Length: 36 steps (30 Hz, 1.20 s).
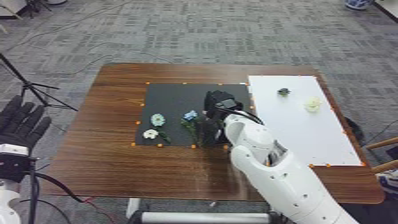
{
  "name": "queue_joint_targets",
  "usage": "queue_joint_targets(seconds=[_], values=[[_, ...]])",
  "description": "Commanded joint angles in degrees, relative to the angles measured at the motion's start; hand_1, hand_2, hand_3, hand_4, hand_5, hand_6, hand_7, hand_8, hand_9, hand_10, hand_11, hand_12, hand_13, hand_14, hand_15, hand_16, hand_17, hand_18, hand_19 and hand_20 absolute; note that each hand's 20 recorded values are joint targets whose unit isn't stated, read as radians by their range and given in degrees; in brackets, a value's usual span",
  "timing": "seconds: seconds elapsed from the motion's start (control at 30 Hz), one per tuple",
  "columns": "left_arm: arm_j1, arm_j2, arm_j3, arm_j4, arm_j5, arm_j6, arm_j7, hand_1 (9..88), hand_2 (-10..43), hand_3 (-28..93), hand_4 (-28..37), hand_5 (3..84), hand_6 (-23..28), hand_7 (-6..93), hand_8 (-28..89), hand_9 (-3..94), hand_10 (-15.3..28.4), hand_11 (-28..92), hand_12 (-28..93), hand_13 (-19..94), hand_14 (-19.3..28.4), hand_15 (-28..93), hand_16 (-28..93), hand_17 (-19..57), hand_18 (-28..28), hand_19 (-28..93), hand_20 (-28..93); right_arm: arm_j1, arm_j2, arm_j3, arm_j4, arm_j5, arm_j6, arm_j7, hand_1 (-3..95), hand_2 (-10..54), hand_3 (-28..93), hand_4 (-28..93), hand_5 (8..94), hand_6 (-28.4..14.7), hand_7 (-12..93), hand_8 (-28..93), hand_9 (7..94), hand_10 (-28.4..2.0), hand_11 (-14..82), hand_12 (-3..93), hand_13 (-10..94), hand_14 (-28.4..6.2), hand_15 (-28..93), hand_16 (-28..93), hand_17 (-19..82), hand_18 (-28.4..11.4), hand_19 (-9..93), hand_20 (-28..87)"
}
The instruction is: Arrange flowers
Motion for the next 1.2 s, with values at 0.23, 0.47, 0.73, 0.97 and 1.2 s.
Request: queue_joint_targets(seconds=[0.23,0.47,0.73,0.97,1.2], values=[[0.6,-0.21,-0.11,-0.25,0.55,-0.17,-0.03,21.5,19.2,67,-28.3,35.3,7.4,7.6,-7,30.1,12.7,11,11,21,12.3,22,-3,-3.8,10.3,22,11,-0.4,0.6,-0.1,-2.7,-1.9,-0.4,-0.1,56.0,-9.5,78,-28,61.9,-2.9,19,-11,66.4,-13.7,18.1,18.5,71,-5.9,70,38,37,-23.8,85,39],[0.1,-0.27,0.19,-0.03,0.69,-0.42,-0.02,21.7,18.9,67,-28.3,35.2,7.4,7.2,-7,30.0,12.8,11,11,20,12.4,22,-3,-3.9,10.3,21,11,-0.7,1.5,1.6,-5.0,-0.6,-0.2,0.3,55.8,-9.5,77,-28,60.4,-3.2,18,-11,63.2,-14.5,15.3,16.6,71,-5.9,70,38,36,-23.9,85,39],[1.3,-0.97,-0.42,-0.55,1.03,-1.0,-0.07,21.8,18.9,67,-28.3,35.1,7.3,7.4,-7,29.9,12.9,11,12,21,12.5,23,-3,-4.0,10.4,22,11,-3.9,11.4,8.5,-8.7,0.5,9.5,3.7,51.6,-9.5,79,-28,59.8,-3.6,17,-11,63.0,-14.8,14.2,16.0,71,-7.5,71,36,36,-24.2,85,39],[2.3,-1.39,-1.12,-0.81,1.21,-0.74,-0.43,21.9,18.9,67,-28.3,35.1,7.2,7.5,-7,30.0,12.9,11,12,21,12.6,23,-3,-4.1,10.5,22,11,-6.9,17.2,14.4,-3.7,-4.1,8.7,6.7,51.8,-9.5,78,-28,54.2,-4.7,14,-11,55.7,-15.9,10.6,14.7,67,-7.2,70,36,34,-23.8,82,37],[2.4,-0.85,-0.42,-0.61,0.96,-0.94,-0.44,21.9,18.9,67,-28.3,34.9,7.3,7.7,-7,30.3,12.9,11,12,21,12.6,23,-3,-4.1,10.7,22,11,-7.1,18.4,16.8,0.6,-0.5,4.8,12.0,48.3,-9.5,79,-28,39.2,-8.4,9,-9,41.3,-19.5,6.6,13.1,62,-10.4,73,31,33,-24.3,82,36]])
